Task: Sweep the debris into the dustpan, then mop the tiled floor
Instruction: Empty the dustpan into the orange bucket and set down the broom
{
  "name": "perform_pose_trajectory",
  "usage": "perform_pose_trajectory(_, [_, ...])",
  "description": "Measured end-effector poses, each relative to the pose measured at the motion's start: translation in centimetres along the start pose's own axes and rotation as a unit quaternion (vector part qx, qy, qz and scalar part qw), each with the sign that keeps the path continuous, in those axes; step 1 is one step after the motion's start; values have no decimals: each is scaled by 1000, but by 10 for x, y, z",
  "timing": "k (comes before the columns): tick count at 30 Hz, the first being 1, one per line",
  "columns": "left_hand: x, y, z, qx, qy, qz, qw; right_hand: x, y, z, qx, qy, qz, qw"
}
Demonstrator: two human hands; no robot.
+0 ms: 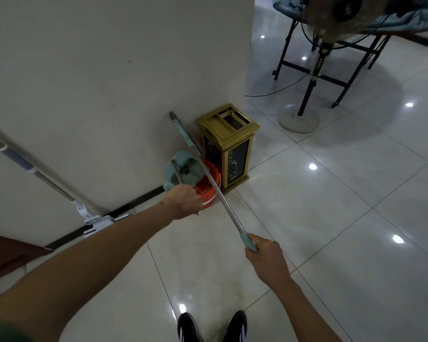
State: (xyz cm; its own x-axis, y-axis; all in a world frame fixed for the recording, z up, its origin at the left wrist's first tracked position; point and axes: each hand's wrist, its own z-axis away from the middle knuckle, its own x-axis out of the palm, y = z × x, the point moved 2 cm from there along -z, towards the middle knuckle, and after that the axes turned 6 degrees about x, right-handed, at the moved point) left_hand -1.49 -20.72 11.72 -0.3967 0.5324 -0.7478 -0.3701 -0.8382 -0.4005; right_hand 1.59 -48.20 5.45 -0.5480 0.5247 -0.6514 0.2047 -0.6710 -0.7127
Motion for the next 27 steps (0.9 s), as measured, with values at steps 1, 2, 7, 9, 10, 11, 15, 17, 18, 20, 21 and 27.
perform_pose_trajectory(1, [-4,0,0,-4,-1,-3,1000,0,1,0,2,2,-1,1000])
perform_pose_trajectory(2, [-6,3,-1,-2,-3,-11,1000,-1,1,0,3,4,-2,1000])
perform_pose_trajectory(7, [-1,19,-2,17,-25,-23,999,-5,8,0,7,-4,1,1000])
perform_pose_trajectory(9, [-5,12,0,-4,-14,-6,1000,-8,11,1,14,-5,6,1000])
perform_pose_trajectory(10, [-8,9,2,-12,-10,0,1000,-8,12,2,14,-6,9,1000])
perform_pose_trajectory(11, [-12,5,3,-17,-8,3,1000,-8,12,2,14,-7,9,1000])
perform_pose_trajectory(15, [-30,-8,7,-38,16,3,999,-8,15,5,14,-14,-13,1000])
perform_pose_trajectory(17, [-35,-7,7,-46,16,4,999,-8,16,6,10,-16,-10,1000])
perform_pose_trajectory(18, [-35,-1,7,-48,14,11,999,-8,17,6,10,-17,-13,1000])
perform_pose_trajectory(20, [-28,15,5,-49,4,30,998,-10,18,6,13,-15,-18,1000])
perform_pose_trajectory(21, [-22,25,5,-45,-6,35,998,-11,19,6,13,-14,-18,1000])
perform_pose_trajectory(27, [-12,40,16,-71,5,62,996,-12,21,7,21,-23,-17,999])
